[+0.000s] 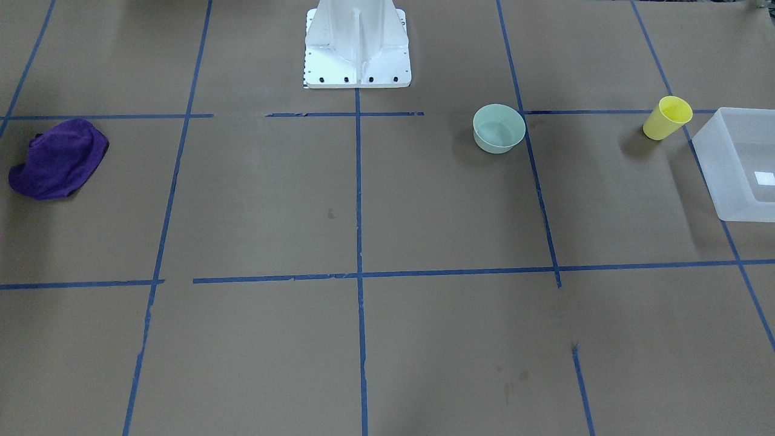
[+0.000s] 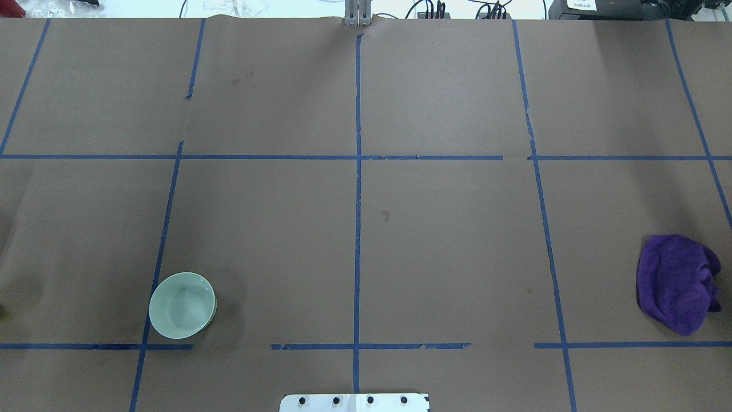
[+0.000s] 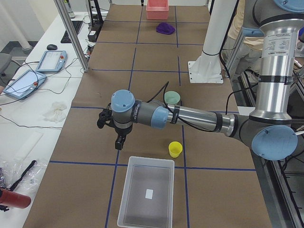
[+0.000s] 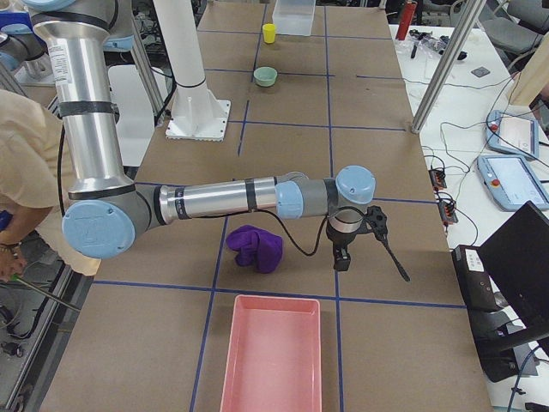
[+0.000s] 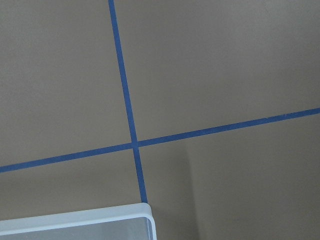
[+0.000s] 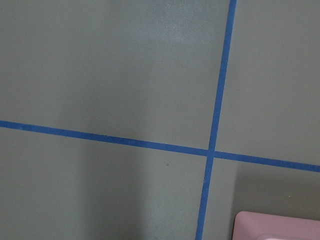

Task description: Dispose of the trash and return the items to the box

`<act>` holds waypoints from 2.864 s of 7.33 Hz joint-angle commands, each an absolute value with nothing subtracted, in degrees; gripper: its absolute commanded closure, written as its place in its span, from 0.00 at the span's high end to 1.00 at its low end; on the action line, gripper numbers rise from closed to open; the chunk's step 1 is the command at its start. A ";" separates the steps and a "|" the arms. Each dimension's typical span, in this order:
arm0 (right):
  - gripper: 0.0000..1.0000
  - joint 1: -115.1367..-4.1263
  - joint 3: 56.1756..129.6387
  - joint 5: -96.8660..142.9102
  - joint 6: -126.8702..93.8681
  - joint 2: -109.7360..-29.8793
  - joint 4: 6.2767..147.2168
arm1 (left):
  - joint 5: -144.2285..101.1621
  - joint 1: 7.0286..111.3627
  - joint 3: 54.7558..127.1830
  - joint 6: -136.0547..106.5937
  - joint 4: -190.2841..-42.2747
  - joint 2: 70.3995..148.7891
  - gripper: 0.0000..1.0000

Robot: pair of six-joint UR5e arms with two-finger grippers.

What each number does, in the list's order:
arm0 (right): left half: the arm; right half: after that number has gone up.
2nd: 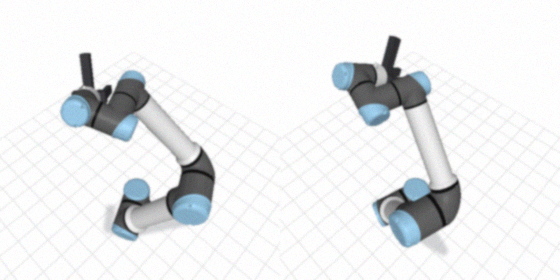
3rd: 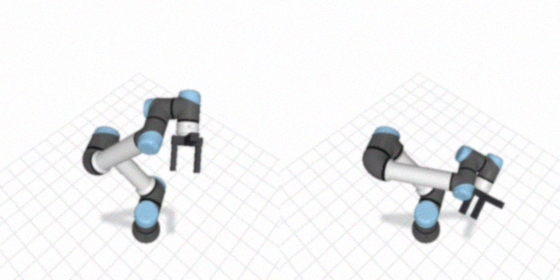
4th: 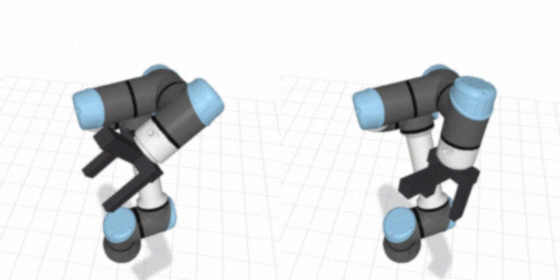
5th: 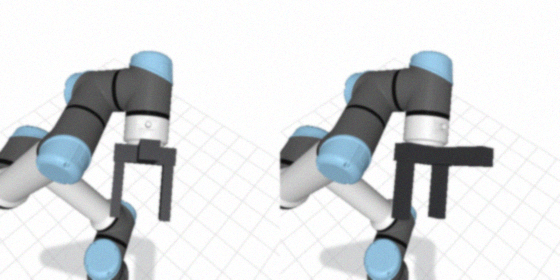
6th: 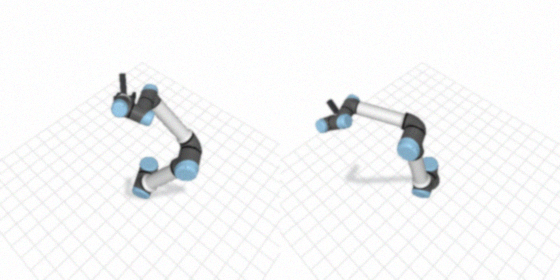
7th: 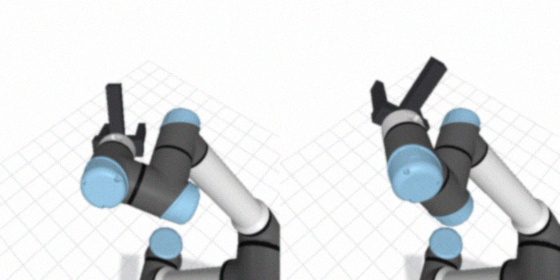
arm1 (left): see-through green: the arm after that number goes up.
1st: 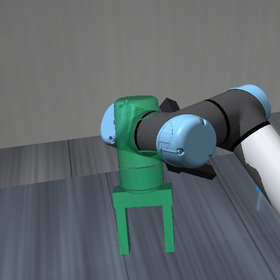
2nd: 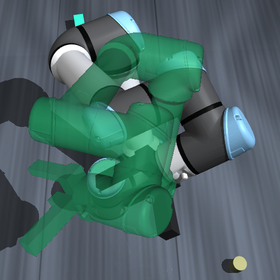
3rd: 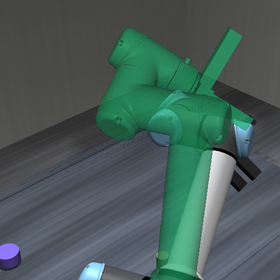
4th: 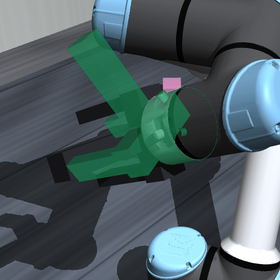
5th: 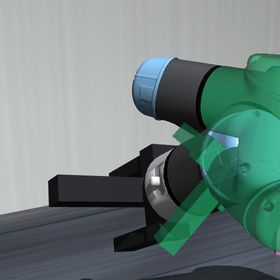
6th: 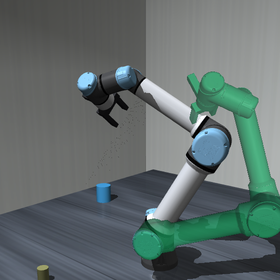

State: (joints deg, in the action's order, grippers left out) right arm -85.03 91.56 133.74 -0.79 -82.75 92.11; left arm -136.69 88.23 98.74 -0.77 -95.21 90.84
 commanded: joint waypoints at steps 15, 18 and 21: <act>1.00 -83.50 92.02 134.82 -1.76 -83.14 87.01 | -132.13 69.32 115.05 -33.92 -111.23 73.40 1.00; 1.00 -81.83 92.20 134.74 -1.76 -83.06 86.84 | -128.59 63.22 113.74 -46.96 -129.87 62.24 1.00; 1.00 -81.30 92.20 134.74 -1.67 -83.06 86.84 | -122.11 55.05 112.77 -59.39 -136.14 58.89 1.00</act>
State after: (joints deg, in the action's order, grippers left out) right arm -81.52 92.23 134.74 -1.74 -83.06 86.84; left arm -125.06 58.60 113.44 -54.88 -134.20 59.70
